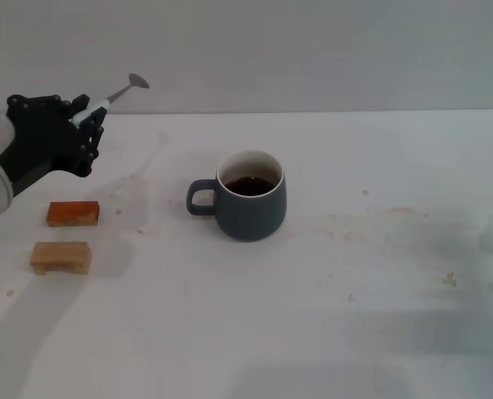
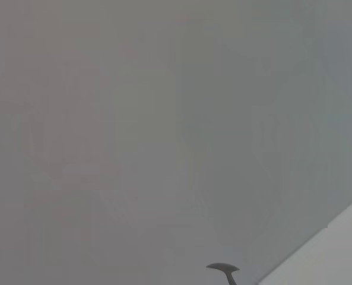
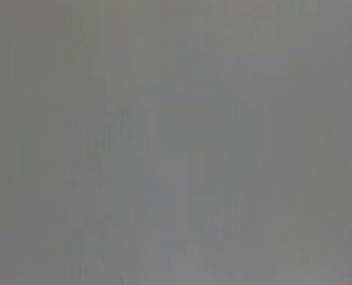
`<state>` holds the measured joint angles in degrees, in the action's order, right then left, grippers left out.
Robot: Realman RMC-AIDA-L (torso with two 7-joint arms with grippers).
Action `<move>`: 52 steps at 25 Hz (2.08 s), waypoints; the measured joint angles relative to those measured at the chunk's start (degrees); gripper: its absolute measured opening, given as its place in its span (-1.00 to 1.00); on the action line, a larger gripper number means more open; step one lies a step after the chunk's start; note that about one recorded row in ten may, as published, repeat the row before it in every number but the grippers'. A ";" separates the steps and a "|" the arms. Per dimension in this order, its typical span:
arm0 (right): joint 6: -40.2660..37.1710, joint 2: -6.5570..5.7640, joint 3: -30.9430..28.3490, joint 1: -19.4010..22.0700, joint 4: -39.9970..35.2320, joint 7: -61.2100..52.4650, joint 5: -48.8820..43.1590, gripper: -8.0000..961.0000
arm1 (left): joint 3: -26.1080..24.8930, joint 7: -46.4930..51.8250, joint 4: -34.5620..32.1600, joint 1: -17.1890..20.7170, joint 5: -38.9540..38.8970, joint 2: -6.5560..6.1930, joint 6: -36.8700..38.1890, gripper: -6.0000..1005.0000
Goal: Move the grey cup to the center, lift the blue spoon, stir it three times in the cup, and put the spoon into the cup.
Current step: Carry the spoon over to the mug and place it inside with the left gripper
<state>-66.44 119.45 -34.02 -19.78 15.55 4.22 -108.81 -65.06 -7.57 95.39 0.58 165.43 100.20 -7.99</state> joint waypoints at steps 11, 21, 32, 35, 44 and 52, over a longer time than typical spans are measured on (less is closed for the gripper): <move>-0.07 0.02 0.00 0.59 -0.03 -0.08 0.00 -0.99 | -2.68 -8.83 4.81 -2.63 -1.17 4.07 -12.25 -0.64; -0.12 0.08 0.00 1.46 0.28 -0.09 0.00 -0.99 | -12.94 -32.22 5.33 -3.28 -17.92 12.50 -22.35 -0.64; -0.06 0.17 0.00 1.69 0.41 -0.09 0.01 -0.99 | -20.58 -44.87 4.83 -3.99 -27.48 17.59 -28.83 -0.64; -0.05 0.17 0.00 1.79 0.45 -0.09 0.01 -0.99 | -20.81 -44.77 5.53 -4.39 -27.53 17.63 -30.41 -0.64; -0.08 0.17 0.00 1.94 0.23 -0.09 0.01 -0.99 | -24.12 -45.05 9.35 -6.31 -28.25 17.62 -40.58 -0.64; -0.38 0.00 -0.54 2.23 -0.12 -0.09 0.09 -0.99 | -25.47 -45.28 14.51 -6.10 -28.39 17.63 -48.47 -0.64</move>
<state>-66.82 119.44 -34.55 -17.55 15.43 4.13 -108.72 -90.53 -52.84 109.90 -5.52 137.04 117.83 -56.46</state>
